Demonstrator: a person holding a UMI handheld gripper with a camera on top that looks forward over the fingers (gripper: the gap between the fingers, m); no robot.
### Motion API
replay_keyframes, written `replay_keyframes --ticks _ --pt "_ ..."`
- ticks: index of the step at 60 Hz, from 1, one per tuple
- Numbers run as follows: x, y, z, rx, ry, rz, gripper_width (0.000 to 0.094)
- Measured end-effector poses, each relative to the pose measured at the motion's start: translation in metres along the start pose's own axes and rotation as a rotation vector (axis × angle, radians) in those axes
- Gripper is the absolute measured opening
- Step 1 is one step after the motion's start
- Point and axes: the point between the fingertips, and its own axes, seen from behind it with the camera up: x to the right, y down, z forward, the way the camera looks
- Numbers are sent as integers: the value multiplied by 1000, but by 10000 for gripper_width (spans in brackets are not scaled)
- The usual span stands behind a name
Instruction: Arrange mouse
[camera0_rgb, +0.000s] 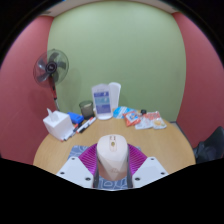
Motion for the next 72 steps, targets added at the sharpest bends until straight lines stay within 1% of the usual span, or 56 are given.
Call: replay_keyframes --ticks 6,11,15,18,21,23,25,26,28,38,48,60,72 --pt "-26 69 33 -101 -3 -29 385" --pt "-33 109 49 -163 0 -43 442" --pt "-38 128 53 -195 0 -41 492" --pt "-36 127 51 -177 8 -63 531" --pt "-37 126 46 -182 13 -83 662" --pt "-40 124 40 -182 8 -80 801" --pt "-42 119 30 -177 0 -77 854" --pt "-43 116 25 -175 2 -74 833" --pt "-42 110 12 -169 13 -71 823" --pt "-46 77 -70 -130 48 -72 843" --pt "-52 62 -162 -103 59 -59 842" --pt "-56 65 -256 -61 56 -69 844" --pt "-55 82 -325 -37 70 -97 839"
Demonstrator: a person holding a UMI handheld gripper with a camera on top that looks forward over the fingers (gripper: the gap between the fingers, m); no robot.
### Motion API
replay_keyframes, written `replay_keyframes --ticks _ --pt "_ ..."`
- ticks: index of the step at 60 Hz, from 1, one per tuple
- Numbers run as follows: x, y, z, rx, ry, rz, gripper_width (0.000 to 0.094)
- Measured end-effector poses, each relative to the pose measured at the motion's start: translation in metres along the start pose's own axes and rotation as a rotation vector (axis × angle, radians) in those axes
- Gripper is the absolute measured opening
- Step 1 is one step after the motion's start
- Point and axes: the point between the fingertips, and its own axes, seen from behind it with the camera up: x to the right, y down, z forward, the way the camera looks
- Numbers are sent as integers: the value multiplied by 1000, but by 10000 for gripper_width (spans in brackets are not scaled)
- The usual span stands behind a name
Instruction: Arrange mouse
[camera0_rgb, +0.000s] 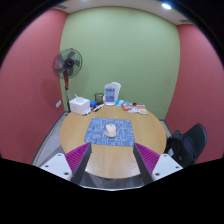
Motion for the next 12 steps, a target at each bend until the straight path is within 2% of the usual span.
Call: replay_keyframes --ticks 12 --pt "1 16 -37 -1 10 7 842"
